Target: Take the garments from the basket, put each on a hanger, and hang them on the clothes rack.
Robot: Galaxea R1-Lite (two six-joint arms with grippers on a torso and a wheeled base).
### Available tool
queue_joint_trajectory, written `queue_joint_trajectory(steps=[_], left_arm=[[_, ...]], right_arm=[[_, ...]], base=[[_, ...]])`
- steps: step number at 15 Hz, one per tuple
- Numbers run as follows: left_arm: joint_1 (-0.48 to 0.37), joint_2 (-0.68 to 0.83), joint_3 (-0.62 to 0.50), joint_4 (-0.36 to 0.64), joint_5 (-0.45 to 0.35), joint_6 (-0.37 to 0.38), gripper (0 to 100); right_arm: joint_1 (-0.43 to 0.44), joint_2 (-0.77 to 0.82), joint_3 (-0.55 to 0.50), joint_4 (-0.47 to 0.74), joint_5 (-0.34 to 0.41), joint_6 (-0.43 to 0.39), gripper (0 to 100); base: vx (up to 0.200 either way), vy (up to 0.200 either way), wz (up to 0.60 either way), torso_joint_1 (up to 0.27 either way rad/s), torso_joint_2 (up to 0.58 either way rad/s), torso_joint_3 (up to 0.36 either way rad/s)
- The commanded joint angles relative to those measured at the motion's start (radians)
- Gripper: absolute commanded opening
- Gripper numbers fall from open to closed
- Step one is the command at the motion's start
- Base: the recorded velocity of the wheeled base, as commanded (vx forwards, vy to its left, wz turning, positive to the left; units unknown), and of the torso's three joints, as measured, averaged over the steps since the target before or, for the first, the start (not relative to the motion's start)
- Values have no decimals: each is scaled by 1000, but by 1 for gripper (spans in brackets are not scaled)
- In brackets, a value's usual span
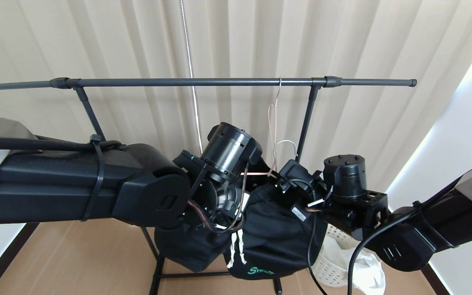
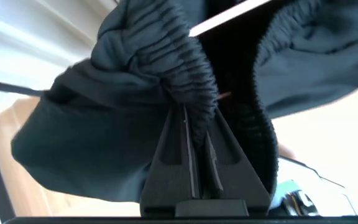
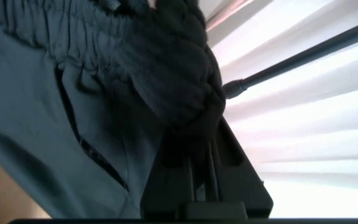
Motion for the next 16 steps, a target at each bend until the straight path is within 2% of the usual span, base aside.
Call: queue_joint_trajectory(steps=[1,8,10,13,16], left_arm=[[-7,4,-6,1,-13,-9,0],[-53,23,-9,-1,-47,-70,0],[-56,23,-11,-1,-52,-90,0],[-67,30,-35,4,-107,-156,0],[-60,30,-35,3,-125,-167,0]], right_arm=[[3,35,-4,-25,-1,3,0],[1,10,-18,-55,58,86,0],[3,10,-17,-84,58,90,0],[17,16,-17,-105,58,92,0],[15,10,-17,-108,58,92,0]], base=[[0,0,0,0,0,0],[0,0,0,0,0,0],[0,0,0,0,0,0],[0,0,0,0,0,0],[0,0,0,0,0,0]])
